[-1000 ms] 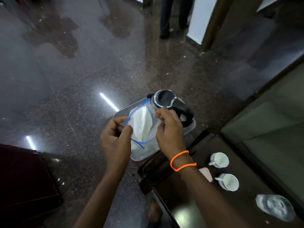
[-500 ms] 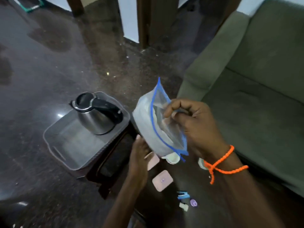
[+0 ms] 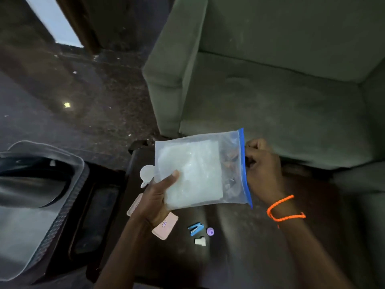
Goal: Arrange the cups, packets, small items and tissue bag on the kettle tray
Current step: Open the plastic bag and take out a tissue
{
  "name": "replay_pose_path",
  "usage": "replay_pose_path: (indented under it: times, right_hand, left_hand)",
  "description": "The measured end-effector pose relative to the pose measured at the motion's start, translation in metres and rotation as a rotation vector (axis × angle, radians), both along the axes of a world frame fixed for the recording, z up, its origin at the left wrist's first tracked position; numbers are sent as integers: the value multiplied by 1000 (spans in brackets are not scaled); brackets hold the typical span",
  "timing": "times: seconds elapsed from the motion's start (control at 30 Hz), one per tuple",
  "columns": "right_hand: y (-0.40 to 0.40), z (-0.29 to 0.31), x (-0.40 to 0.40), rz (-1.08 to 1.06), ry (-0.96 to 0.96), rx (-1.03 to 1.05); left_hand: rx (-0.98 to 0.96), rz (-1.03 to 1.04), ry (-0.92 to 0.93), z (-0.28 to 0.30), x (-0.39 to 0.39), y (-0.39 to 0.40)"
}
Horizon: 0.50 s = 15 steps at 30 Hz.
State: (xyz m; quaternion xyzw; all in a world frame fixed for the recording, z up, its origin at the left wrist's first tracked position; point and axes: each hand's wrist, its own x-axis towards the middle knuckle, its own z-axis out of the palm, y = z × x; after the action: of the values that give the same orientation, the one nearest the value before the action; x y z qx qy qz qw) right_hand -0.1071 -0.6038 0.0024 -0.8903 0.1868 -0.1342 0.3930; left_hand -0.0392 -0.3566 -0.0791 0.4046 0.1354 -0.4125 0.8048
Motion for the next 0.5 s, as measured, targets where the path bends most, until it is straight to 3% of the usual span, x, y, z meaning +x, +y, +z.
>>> replay_pose_path:
  times: [0.13, 0.33, 0.5]
  right_hand:
    - [3, -12, -19, -57, 60, 534]
    - [17, -19, -23, -240, 64, 980]
    - [21, -10, -23, -125, 99, 935]
  left_hand:
    - [31, -55, -20, -8, 1, -7]
    - [-14, -121, -21, -18, -3, -4]
    - [-15, -125, -31, -18, -1, -5]
